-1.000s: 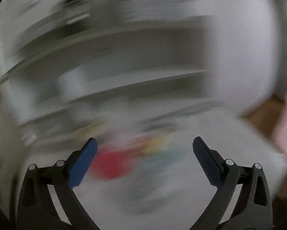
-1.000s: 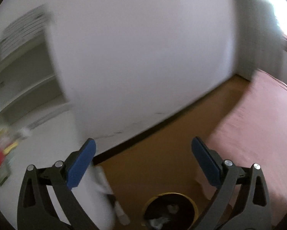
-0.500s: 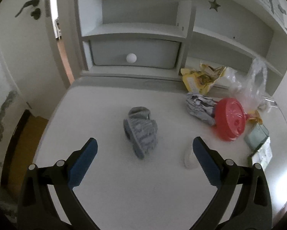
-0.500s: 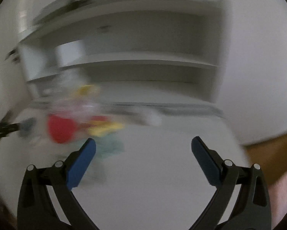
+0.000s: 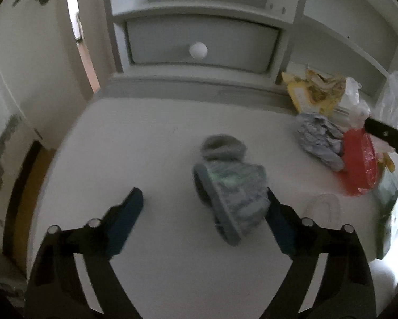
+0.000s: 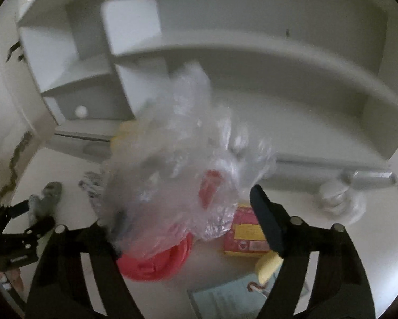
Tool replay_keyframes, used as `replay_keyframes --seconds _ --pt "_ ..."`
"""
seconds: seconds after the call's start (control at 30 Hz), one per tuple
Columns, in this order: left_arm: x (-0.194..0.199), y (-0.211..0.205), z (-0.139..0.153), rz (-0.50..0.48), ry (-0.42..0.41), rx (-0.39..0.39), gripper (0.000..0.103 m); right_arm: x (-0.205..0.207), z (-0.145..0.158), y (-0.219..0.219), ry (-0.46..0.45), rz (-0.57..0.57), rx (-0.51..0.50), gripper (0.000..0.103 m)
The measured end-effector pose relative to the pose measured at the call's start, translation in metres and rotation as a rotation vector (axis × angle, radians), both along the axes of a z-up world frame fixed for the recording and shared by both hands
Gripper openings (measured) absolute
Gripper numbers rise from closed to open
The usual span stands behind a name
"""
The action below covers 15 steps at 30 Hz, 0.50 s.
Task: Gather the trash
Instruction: 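Grasp the grey sock with the left gripper while the right grasps the clear plastic bag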
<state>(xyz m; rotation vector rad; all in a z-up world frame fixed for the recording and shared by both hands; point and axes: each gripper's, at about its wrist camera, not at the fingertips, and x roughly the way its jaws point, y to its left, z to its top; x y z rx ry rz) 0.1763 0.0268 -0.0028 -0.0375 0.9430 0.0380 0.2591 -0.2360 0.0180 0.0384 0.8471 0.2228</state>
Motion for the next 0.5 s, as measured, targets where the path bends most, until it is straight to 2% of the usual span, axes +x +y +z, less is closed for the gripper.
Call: replay_keyframes --seconds 0.03,0.07,0.1,0.13,0.17,0.23,0.5 --pt "0.001 0.0 0.0 -0.002 0.0 0.005 0.081 0.003 -0.001 -0.003 0.0 -0.012 0.006 0.075" --pt "0.001 0.0 0.0 0.004 -0.002 0.026 0.068 0.004 -0.001 -0.006 -0.002 -0.018 0.007 0.061" --pt "0.002 -0.001 -0.001 0.017 -0.013 0.07 0.057 0.006 -0.002 -0.01 0.002 -0.013 0.022 0.039" --pt "0.0 -0.001 0.0 0.011 -0.029 0.068 0.037 0.006 -0.004 -0.015 0.012 -0.009 0.049 0.032" --pt "-0.001 -0.001 0.001 0.011 -0.029 0.064 0.024 0.007 -0.006 -0.02 0.02 -0.009 0.078 0.03" --pt "-0.003 0.002 0.004 0.002 -0.039 0.022 0.013 0.002 -0.004 -0.027 0.0 -0.02 0.093 0.024" --pt "-0.018 0.002 0.027 0.013 -0.11 -0.018 0.01 -0.031 0.041 -0.048 -0.161 -0.033 0.112 0.017"
